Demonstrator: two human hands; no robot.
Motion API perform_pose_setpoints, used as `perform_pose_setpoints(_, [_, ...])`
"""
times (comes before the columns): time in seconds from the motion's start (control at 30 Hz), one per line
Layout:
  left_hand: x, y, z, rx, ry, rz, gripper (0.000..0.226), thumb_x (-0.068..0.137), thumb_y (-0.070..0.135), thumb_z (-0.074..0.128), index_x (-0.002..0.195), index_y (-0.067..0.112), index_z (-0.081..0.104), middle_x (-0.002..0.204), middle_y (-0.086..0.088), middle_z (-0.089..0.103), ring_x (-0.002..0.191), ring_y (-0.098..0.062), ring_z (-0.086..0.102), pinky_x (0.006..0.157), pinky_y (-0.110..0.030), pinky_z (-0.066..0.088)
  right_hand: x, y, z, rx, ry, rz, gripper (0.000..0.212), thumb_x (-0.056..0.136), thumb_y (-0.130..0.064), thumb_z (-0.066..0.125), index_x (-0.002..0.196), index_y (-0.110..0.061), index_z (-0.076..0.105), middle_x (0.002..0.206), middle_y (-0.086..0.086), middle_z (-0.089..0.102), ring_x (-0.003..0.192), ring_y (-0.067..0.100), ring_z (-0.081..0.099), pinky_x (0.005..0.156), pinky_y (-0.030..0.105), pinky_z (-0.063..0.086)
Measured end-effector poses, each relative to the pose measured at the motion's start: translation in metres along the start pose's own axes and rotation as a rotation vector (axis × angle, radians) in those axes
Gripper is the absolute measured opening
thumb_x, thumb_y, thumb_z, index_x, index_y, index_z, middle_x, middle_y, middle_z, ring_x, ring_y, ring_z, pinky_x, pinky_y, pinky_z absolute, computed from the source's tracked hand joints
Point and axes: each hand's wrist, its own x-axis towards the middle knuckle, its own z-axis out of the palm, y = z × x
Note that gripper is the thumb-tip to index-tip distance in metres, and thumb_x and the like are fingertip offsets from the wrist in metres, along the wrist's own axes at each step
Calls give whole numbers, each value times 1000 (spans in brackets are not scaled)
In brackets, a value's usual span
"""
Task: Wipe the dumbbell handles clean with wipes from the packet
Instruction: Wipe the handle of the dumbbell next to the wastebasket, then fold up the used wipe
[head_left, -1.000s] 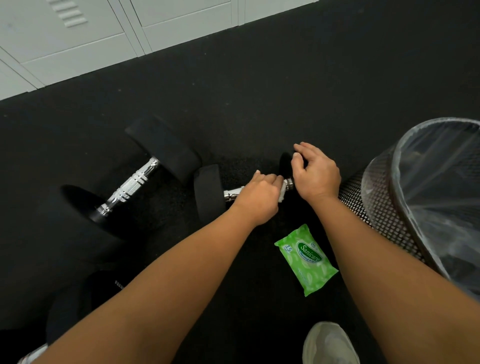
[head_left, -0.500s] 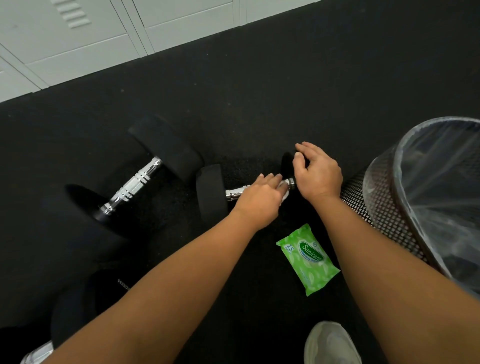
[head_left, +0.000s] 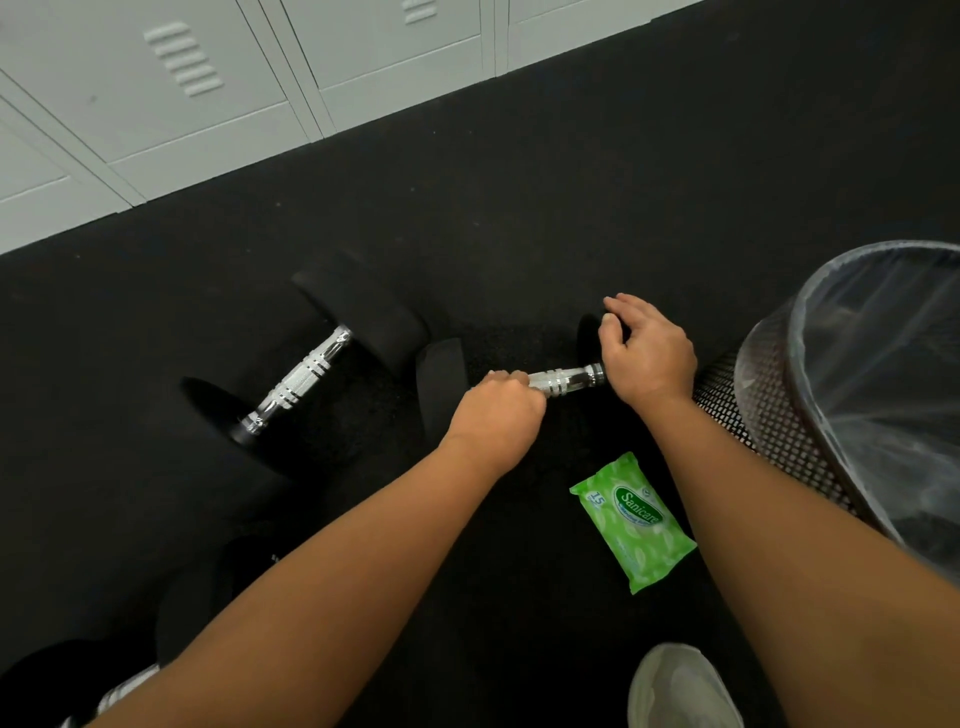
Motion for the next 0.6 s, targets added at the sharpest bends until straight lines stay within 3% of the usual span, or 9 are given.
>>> perform_pose_setpoints(0.17, [-15,-6,-7,-223,24,58,29,98,26,46,118,10,58,116,-9,55,102,-26,57,84,-38,50,0,-3,-3,-24,-23,-20,36,94,-36,43,124,-29,61,136,-13,52,122,15,51,100,37,40])
perform_pose_setpoints(0.27, [-24,-8,-11,-424,36,-4,28,91,16,55,119,12,60,121,-7,46,95,-26,58,83,-38,51,1,-4,-3,-68,-53,-41,38,96,-34,40,127,-26,59,138,-10,51,121,20,50,97,37,40])
perform_pose_setpoints(0.33, [-29,-8,-17,-613,107,-72,26,89,11,57,114,12,64,114,-5,45,93,-23,55,84,-30,47,3,-5,-4,-129,-97,-52,40,97,-33,36,130,-24,56,140,-7,49,123,24,45,99,39,38])
perform_pose_setpoints(0.43, [-35,-9,-32,-793,122,-171,26,93,9,53,114,14,65,105,-3,55,94,-15,55,79,-17,39,4,-9,-8,-209,-178,-47,42,98,-35,31,134,-23,51,143,-5,45,128,27,38,103,45,35])
perform_pose_setpoints(0.6, [-45,-16,-46,-992,144,-337,20,93,18,53,107,24,66,95,2,69,89,-10,63,76,-24,51,6,-20,-20,-264,-318,0,43,100,-36,26,139,-25,41,149,-3,35,135,30,29,105,50,28])
